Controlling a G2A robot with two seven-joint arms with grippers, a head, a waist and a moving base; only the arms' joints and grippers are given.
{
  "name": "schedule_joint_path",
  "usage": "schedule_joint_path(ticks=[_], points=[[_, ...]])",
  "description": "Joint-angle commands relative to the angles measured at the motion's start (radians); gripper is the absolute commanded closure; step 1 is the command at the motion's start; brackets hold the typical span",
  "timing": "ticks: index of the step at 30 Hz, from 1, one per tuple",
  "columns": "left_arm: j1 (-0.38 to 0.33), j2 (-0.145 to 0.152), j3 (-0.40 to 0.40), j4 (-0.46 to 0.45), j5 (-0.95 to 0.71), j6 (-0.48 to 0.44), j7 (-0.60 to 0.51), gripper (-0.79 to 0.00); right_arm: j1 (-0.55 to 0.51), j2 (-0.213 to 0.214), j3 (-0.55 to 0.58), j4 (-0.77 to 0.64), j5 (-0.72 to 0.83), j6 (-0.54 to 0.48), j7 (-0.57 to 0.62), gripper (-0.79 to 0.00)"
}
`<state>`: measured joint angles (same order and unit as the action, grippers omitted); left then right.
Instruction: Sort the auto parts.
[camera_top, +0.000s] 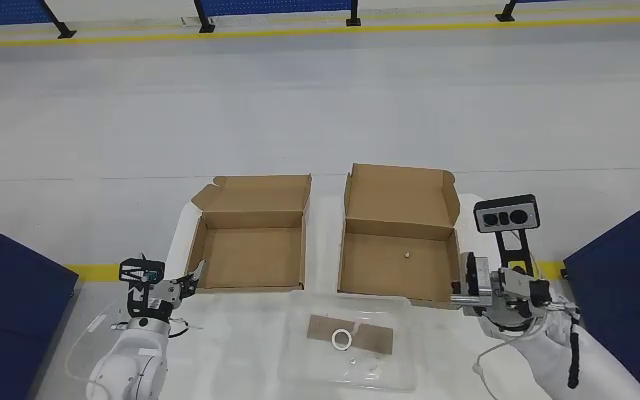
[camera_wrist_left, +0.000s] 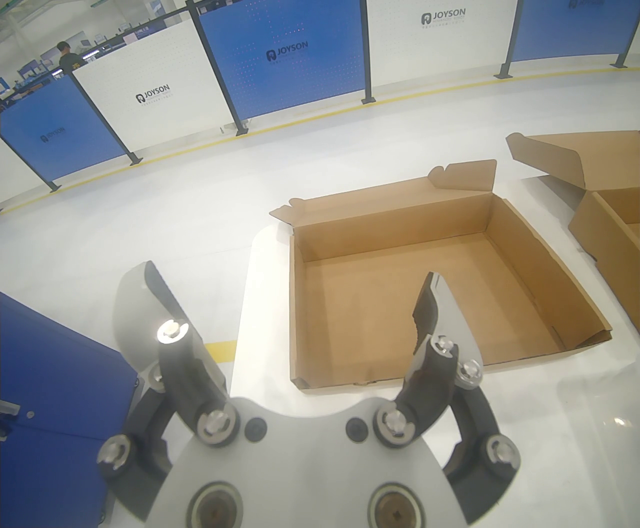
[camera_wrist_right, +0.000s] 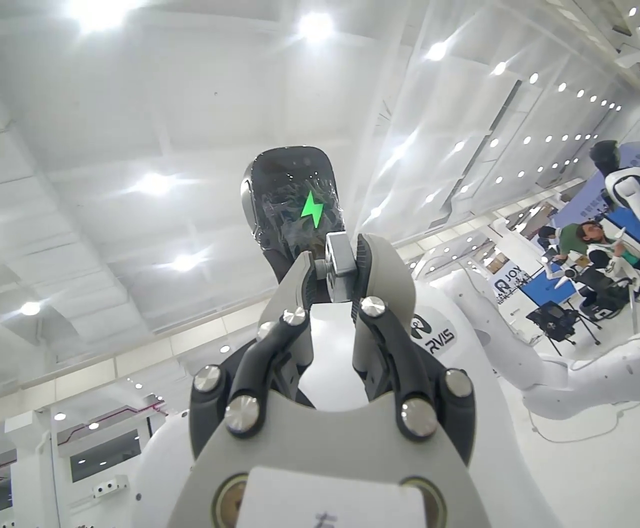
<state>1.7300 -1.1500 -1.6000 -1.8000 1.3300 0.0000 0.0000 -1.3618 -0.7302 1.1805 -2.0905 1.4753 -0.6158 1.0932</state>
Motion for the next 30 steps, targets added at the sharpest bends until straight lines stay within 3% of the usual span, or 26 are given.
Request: schedule_joint_path(ticks=[1,14,30], points=[[0.0,0.0,0.0,0.0,0.0,0.0,0.0,-0.785,-0.002,-0.005,0.007,0.002,-0.009,0.014,0.007,0.0],[0.0,0.0,0.0,0.0,0.0,0.0,0.0,-0.785,-0.01,-0.035,0.031,-0.005,-0.263,0.061,-0.096,0.0],[0.0,0.0,0.0,0.0,0.0,0.0,0.0,-0.785,-0.023,-0.066,0.06,-0.019,-0.186,0.089,-0.037,0.0]])
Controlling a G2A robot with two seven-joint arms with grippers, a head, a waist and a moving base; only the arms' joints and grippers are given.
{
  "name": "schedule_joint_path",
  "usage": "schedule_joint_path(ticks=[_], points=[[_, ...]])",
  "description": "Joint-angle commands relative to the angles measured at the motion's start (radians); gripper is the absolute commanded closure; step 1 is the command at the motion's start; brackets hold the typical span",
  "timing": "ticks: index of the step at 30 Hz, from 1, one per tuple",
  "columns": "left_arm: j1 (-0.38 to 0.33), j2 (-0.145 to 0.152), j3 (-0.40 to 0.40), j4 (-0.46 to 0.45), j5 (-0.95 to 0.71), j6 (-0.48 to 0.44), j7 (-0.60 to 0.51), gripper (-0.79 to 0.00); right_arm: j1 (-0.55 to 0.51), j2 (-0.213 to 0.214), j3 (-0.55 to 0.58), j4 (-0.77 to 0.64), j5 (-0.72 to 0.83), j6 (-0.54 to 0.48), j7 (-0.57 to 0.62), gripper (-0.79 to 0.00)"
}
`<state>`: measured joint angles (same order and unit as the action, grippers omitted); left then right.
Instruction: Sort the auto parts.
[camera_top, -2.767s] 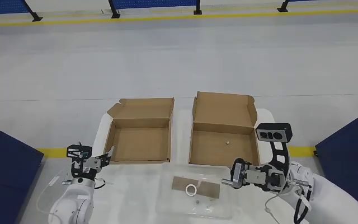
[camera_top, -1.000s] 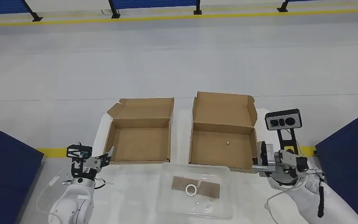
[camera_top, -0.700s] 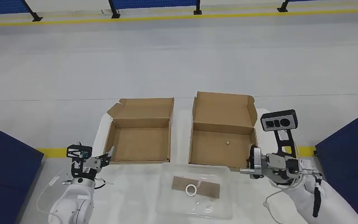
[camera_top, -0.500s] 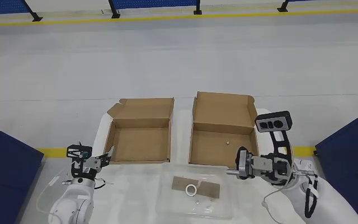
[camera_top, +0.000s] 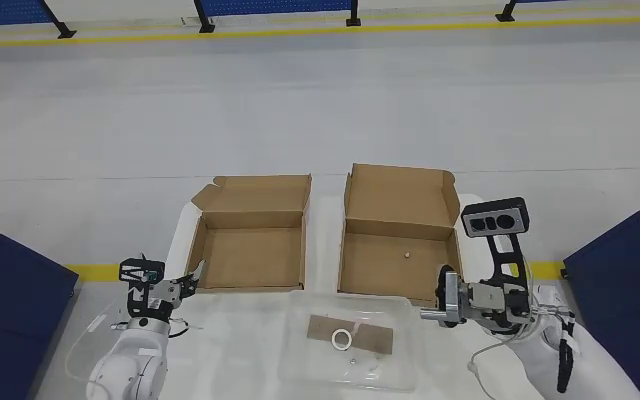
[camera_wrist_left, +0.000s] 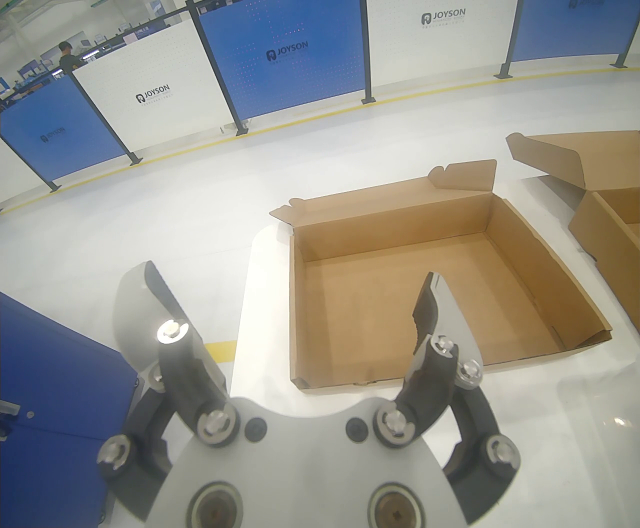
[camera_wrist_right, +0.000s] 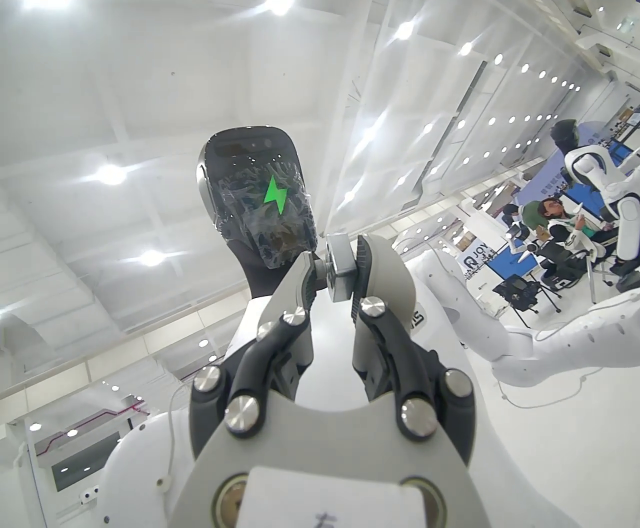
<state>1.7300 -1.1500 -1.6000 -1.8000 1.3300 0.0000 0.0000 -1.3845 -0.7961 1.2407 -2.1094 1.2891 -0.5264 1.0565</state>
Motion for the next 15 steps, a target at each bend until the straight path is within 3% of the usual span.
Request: schedule_joint_path(ticks=[1,9,15], points=[[0.0,0.0,0.0,0.0,0.0,0.0,0.0,-0.785,0.0,0.0,0.0,0.0,0.0,0.0,-0.001,0.0],[0.0,0.0,0.0,0.0,0.0,0.0,0.0,-0.785,0.001,-0.001,0.003,-0.002,-0.01,0.004,-0.012,0.0],[0.0,0.0,0.0,0.0,0.0,0.0,0.0,-0.785,-0.012,-0.002,0.065,0.005,-0.175,0.06,-0.082,0.0]])
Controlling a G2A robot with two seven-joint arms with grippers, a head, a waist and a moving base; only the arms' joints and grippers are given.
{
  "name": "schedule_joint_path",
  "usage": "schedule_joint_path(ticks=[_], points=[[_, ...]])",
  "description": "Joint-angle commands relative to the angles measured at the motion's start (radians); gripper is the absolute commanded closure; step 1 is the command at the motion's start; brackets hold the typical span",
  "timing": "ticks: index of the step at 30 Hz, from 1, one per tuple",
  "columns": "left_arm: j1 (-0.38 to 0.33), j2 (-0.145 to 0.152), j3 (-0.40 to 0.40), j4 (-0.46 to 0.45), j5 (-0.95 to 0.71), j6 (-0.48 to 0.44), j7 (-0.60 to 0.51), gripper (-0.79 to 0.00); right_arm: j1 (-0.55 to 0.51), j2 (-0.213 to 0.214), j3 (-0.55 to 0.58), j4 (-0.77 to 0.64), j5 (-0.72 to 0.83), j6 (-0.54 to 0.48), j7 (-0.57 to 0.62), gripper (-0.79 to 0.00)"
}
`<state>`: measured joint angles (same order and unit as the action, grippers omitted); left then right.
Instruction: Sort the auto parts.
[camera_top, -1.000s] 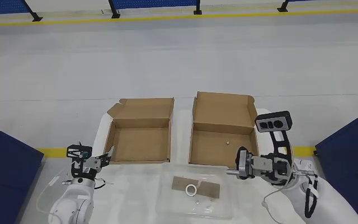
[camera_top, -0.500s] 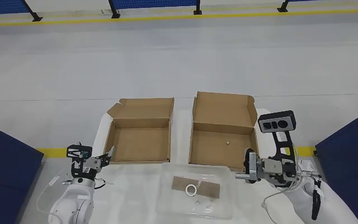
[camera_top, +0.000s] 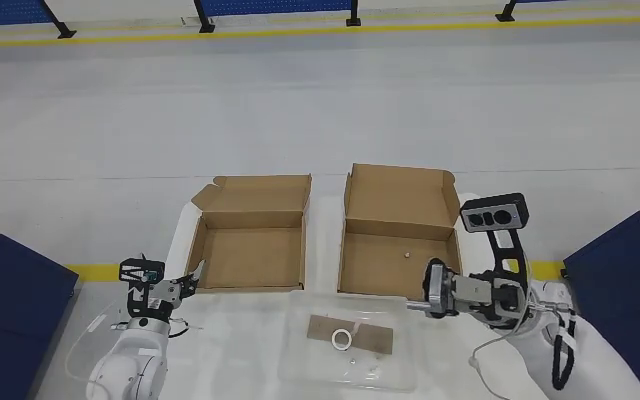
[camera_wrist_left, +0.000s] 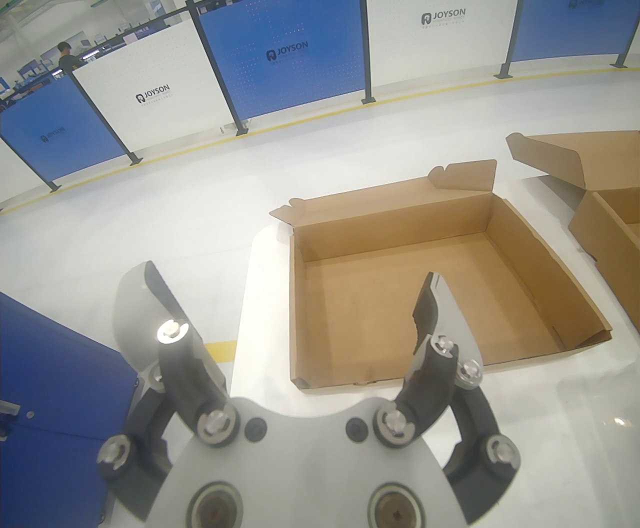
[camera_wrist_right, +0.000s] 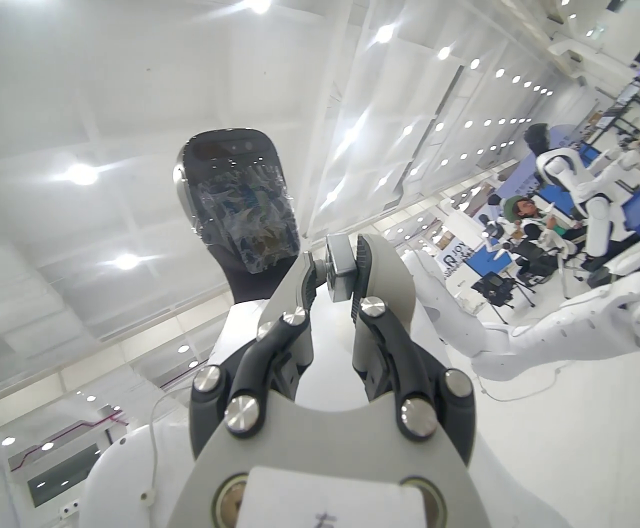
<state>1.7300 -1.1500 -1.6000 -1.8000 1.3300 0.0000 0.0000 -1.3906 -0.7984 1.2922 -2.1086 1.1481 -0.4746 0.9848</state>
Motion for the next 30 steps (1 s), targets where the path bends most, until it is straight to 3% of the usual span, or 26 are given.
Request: schedule_joint_path(ticks=[1,12,21,30], points=[[0.0,0.0,0.0,0.0,0.0,0.0,0.0,-0.785,-0.013,0.001,0.03,0.012,-0.073,0.018,-0.023,0.0],[0.0,0.0,0.0,0.0,0.0,0.0,0.0,-0.785,-0.118,0.01,0.181,0.043,-0.436,0.081,-0.09,0.0],[0.0,0.0,0.0,0.0,0.0,0.0,0.0,-0.785,-0.118,0.01,0.182,0.043,-0.44,0.085,-0.095,0.0],[0.0,0.0,0.0,0.0,0.0,0.0,0.0,-0.785,-0.088,0.022,0.271,0.038,-0.844,0.319,-0.162,0.0]])
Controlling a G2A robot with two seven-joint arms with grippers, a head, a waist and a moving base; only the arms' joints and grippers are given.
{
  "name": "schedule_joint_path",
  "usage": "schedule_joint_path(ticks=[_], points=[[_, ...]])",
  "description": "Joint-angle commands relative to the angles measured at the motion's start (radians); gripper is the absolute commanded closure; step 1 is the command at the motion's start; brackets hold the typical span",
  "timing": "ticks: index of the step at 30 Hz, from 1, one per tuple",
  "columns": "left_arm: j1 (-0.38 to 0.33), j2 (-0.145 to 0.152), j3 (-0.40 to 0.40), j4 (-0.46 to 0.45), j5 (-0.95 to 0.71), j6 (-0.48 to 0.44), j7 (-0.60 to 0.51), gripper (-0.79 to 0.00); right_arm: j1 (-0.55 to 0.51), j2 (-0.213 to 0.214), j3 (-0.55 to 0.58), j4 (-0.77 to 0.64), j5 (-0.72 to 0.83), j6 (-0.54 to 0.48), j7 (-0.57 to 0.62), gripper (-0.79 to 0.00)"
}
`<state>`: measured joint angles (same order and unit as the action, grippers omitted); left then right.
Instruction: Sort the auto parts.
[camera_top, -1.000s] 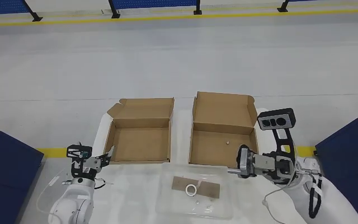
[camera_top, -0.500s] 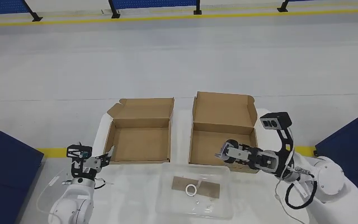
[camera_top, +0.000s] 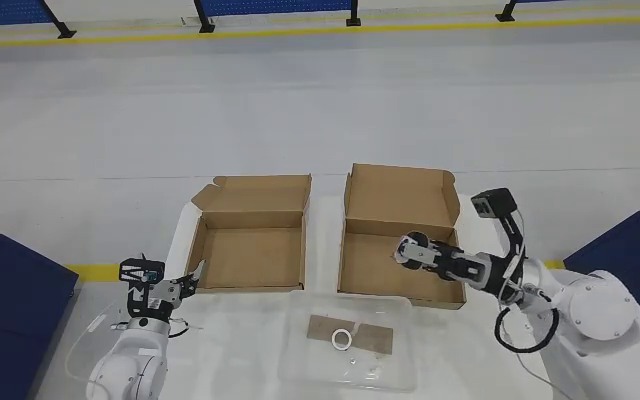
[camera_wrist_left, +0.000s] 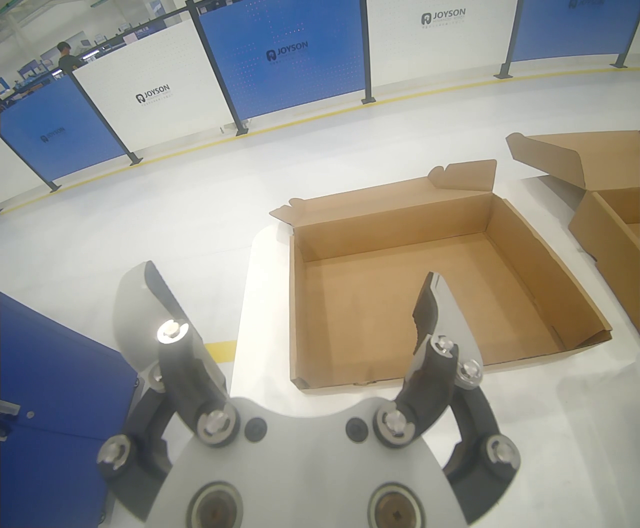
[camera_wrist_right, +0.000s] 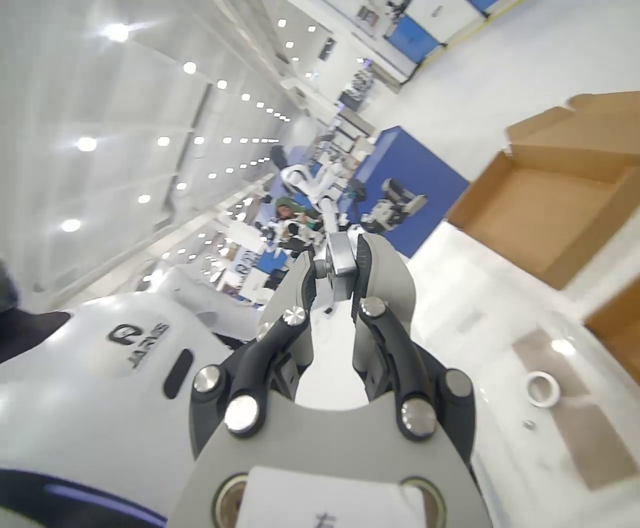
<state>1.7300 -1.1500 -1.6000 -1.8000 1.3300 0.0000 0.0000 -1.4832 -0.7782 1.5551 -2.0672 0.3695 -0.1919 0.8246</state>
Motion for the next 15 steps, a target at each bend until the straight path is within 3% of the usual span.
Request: schedule_joint_path(ticks=[1,9,15], points=[[0.0,0.0,0.0,0.0,0.0,0.0,0.0,-0.785,0.009,0.003,0.013,-0.007,-0.108,0.065,-0.003,0.0],[0.0,0.0,0.0,0.0,0.0,0.0,0.0,-0.785,0.095,0.013,-0.044,-0.02,-0.458,0.275,0.055,0.0],[0.0,0.0,0.0,0.0,0.0,0.0,0.0,-0.785,0.157,0.007,-0.124,0.003,-0.534,0.282,0.07,0.0]])
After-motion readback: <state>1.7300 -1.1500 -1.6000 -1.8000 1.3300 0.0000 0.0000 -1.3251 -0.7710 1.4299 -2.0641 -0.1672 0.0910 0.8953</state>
